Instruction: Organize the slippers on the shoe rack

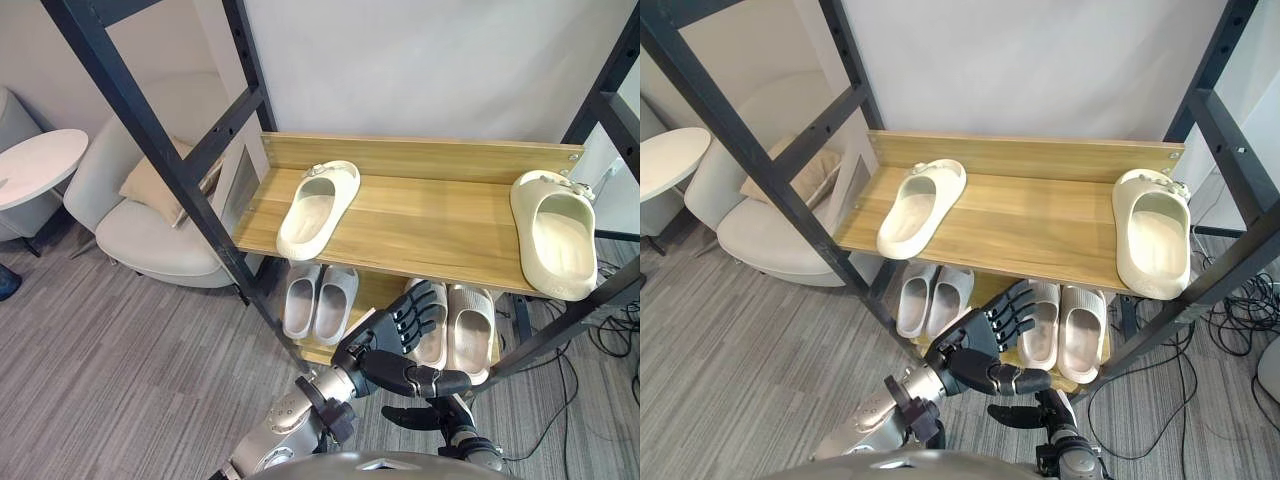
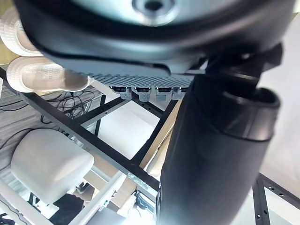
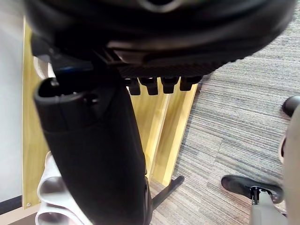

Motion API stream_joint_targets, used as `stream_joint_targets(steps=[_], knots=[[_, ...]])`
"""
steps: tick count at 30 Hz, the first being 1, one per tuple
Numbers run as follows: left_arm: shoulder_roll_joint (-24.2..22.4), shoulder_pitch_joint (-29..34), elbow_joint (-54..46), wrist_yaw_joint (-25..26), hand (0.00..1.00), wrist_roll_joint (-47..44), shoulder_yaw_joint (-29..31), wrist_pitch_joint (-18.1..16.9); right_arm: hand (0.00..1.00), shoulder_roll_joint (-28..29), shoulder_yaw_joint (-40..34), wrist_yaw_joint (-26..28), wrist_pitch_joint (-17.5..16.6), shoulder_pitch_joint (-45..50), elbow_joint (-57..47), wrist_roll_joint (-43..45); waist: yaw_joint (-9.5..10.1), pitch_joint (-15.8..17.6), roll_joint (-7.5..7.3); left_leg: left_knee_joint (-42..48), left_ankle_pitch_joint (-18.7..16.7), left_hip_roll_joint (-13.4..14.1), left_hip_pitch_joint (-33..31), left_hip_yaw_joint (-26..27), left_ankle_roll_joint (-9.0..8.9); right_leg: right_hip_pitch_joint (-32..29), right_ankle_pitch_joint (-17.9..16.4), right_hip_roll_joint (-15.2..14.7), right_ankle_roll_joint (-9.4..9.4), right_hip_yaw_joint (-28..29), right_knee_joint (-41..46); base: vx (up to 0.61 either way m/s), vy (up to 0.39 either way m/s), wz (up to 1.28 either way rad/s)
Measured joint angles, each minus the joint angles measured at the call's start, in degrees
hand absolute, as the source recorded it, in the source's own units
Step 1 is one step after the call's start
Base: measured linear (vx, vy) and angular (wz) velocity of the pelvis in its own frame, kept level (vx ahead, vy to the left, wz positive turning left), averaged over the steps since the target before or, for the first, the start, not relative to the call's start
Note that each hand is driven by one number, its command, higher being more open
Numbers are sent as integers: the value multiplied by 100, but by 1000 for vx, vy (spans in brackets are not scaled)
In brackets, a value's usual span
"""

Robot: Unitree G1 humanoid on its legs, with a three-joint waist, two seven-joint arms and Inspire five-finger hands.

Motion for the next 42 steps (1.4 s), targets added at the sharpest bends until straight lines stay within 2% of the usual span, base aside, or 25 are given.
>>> stream_joint_targets(steps=[4,9,21,26,31,34,39,42], knots=[[-128,-293,-944,-44,100,-111,-105,-56,100,-16,116,-30,33,8,94,-1,29,-151,-65,-2,17,12,31,-1,12,10,-1,-6,-2,10,53,-20,8,0],[-361,-605,-1509,-69,100,-224,-103,-297,100,-34,165,-52,47,21,138,-1,32,-283,-84,-29,49,30,65,-14,24,13,-12,-11,-13,12,118,-55,15,1],[-355,-614,-1305,-130,100,-120,-167,-274,100,-123,344,-62,50,20,140,-6,40,-276,-105,-31,75,35,98,-25,22,20,-6,-24,3,19,163,-22,5,0],[-364,-603,-1304,105,100,237,-57,-281,100,-116,339,-65,50,25,142,-10,38,-277,-121,-30,73,36,87,-23,20,20,-5,-17,5,19,132,0,0,0],[-487,-631,-1282,560,100,807,513,-364,100,-95,318,-78,50,28,143,-10,24,-278,-133,-31,73,37,82,-24,20,20,-4,-12,5,18,121,0,0,0],[-526,-783,-1145,902,100,1255,1152,-478,100,-65,268,-80,50,34,143,-10,17,-275,-143,-31,73,36,81,-24,20,21,-4,-11,5,16,120,0,0,0],[-501,-1247,-737,1307,100,1974,1954,-582,100,1,204,-76,51,30,142,-16,1,-237,-205,-30,73,32,58,-26,20,4,-3,-11,5,12,113,0,0,0],[-420,-1501,-632,1526,100,2469,2232,-589,100,46,198,-71,51,11,140,-17,-41,-211,-244,-30,73,32,39,-26,19,-9,-3,-7,5,11,98,0,0,0]])
